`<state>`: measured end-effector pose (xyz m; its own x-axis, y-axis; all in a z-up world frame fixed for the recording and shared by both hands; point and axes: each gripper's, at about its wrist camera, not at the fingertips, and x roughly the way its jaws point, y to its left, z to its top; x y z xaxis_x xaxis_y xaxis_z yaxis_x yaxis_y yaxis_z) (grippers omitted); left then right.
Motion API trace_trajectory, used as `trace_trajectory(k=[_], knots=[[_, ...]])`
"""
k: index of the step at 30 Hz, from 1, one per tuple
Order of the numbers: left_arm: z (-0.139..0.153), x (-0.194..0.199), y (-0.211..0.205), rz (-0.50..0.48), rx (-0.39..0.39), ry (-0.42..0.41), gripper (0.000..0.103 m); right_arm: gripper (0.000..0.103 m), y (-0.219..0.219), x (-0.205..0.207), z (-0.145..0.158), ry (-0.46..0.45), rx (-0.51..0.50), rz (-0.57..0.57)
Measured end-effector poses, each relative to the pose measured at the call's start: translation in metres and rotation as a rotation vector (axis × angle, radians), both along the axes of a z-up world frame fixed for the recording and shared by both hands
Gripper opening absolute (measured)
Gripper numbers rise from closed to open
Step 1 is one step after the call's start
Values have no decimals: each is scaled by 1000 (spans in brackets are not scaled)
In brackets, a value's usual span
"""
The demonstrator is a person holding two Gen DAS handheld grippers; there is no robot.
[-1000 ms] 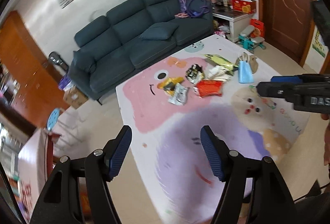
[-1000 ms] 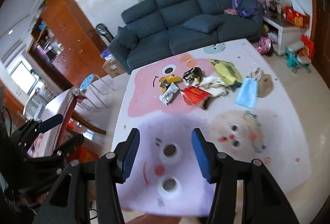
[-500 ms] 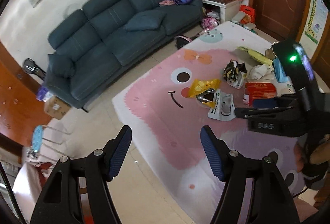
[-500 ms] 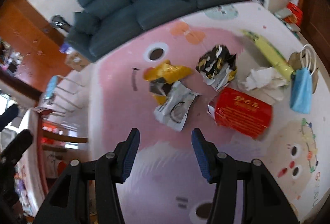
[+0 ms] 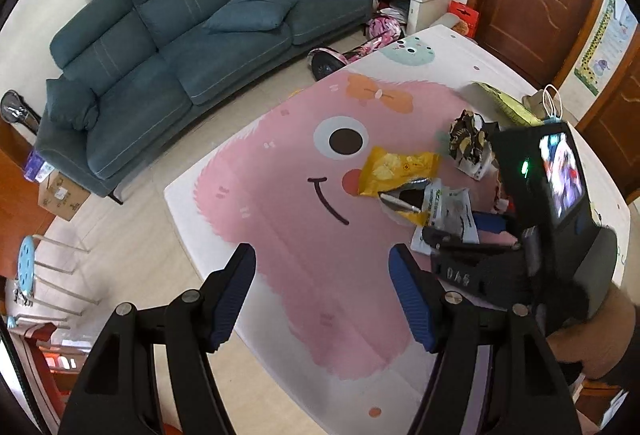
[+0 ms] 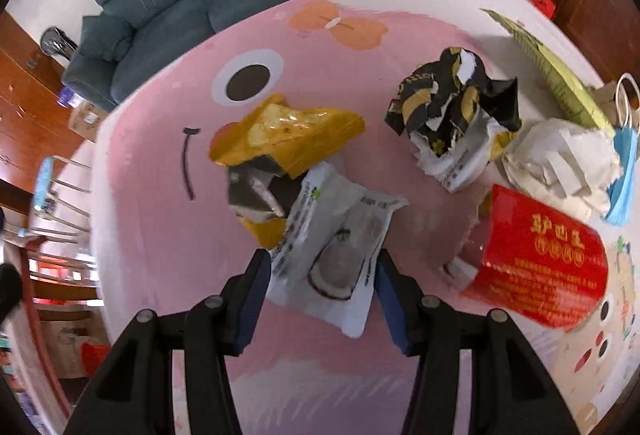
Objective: Collect trash
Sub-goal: 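Grasp the yellow snack bag with the left tool while the right tool grasps the white-and-green packet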
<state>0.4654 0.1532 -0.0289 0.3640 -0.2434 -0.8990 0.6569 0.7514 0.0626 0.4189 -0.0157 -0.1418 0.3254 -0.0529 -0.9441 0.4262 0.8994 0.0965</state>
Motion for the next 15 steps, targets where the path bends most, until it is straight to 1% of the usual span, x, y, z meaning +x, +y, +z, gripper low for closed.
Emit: trace_trajectory(k=[3, 6, 9, 11, 12, 13, 15], knots=[[-4, 9, -10, -17, -6, 14, 67, 53, 5, -1, -1, -5, -55, 28], [-10, 21, -21, -34, -10, 28, 67, 46, 4, -9, 2, -21, -55, 20], [-18, 32, -36, -59, -26, 61, 67, 37, -3, -20, 4, -47, -21, 16], [-23, 37, -45, -71, -35, 86, 67, 22, -6, -26, 4, -56, 1, 21], [-28, 40, -51, -81, -38, 107, 67, 19, -6, -29, 4, -58, 14, 24], [-32, 42, -56, -86, -37, 122, 67, 12, -5, -31, 5, -65, 30, 27], [-42, 47, -69, -97, -34, 152, 67, 11, -5, -39, 9, -81, 62, 34]])
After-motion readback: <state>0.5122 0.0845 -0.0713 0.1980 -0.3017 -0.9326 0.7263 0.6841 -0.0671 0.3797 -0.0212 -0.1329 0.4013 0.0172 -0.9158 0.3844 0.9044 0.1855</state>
